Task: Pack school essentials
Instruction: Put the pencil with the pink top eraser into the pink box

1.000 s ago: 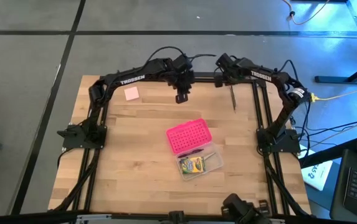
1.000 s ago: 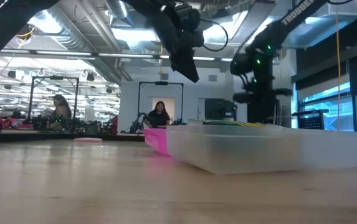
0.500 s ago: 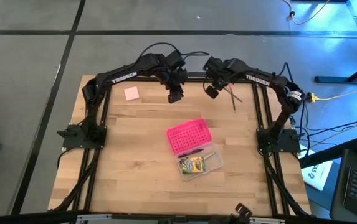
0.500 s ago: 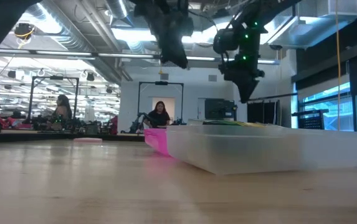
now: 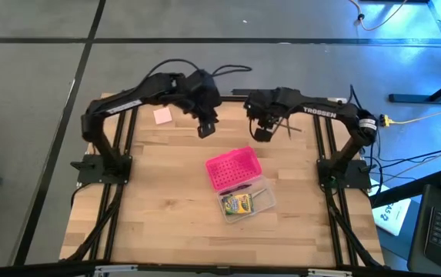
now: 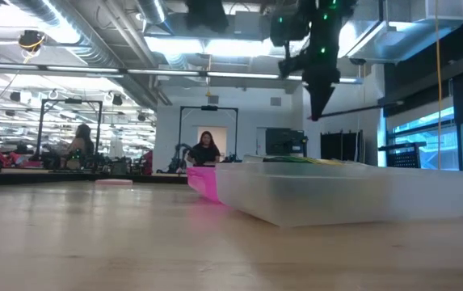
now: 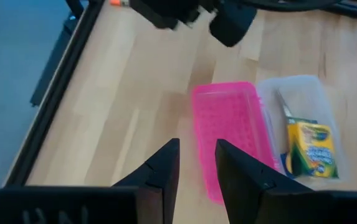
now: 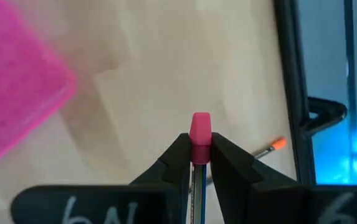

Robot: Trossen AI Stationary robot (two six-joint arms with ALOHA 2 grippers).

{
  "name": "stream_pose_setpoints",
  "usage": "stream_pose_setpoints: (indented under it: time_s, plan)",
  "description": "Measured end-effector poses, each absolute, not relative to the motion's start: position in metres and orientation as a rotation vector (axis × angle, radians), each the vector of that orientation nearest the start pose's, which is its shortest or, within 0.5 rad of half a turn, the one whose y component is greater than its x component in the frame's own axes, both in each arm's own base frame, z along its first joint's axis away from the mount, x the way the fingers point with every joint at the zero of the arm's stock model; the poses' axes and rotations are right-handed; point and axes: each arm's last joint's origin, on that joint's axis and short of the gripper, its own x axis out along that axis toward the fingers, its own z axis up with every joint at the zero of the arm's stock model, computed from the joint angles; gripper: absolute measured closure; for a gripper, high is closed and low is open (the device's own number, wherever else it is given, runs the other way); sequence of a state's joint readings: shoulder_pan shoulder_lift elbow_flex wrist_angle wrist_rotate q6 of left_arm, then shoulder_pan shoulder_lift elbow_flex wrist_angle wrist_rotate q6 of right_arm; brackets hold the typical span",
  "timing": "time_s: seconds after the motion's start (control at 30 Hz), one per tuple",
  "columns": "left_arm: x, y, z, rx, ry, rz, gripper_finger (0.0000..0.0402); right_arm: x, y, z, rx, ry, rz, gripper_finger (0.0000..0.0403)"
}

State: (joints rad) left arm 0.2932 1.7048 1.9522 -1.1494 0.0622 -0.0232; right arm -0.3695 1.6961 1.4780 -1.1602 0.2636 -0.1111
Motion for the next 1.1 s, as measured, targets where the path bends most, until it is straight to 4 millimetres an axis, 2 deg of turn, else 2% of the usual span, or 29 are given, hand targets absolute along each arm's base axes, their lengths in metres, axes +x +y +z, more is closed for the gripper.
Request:
stream_pose_setpoints:
  time_s: [0.23, 0.4, 0.53, 0.7, 0.83, 1.1]
  plan:
    - [0.298, 0.062, 0.428, -0.123, 0.897, 0.191, 0.0305, 0.314, -0.062, 0.279, -0.190, 1.423, -0.276, 0.0343]
    - [0.289, 0.045, 0.437, -0.091, 0.879, 0.142, 0.0305, 0.331, -0.023, 0.280, -0.324, 1.303, -0.086, 0.0343]
    - [0.284, 0.035, 0.442, -0.075, 0.862, 0.113, 0.0305, 0.343, 0.000, 0.284, -0.311, 1.167, 0.008, 0.0346]
    - [0.285, 0.025, 0.442, -0.057, 0.862, 0.084, 0.0305, 0.355, 0.020, 0.288, -0.251, 1.016, 0.129, 0.0354]
    - [0.286, 0.014, 0.442, -0.041, 0.863, 0.043, 0.0305, 0.362, 0.026, 0.283, -0.257, 0.972, 0.170, 0.0348]
    - [0.282, -0.001, 0.444, -0.023, 0.862, 0.000, 0.0305, 0.371, 0.034, 0.248, -0.180, 0.980, 0.288, 0.0349]
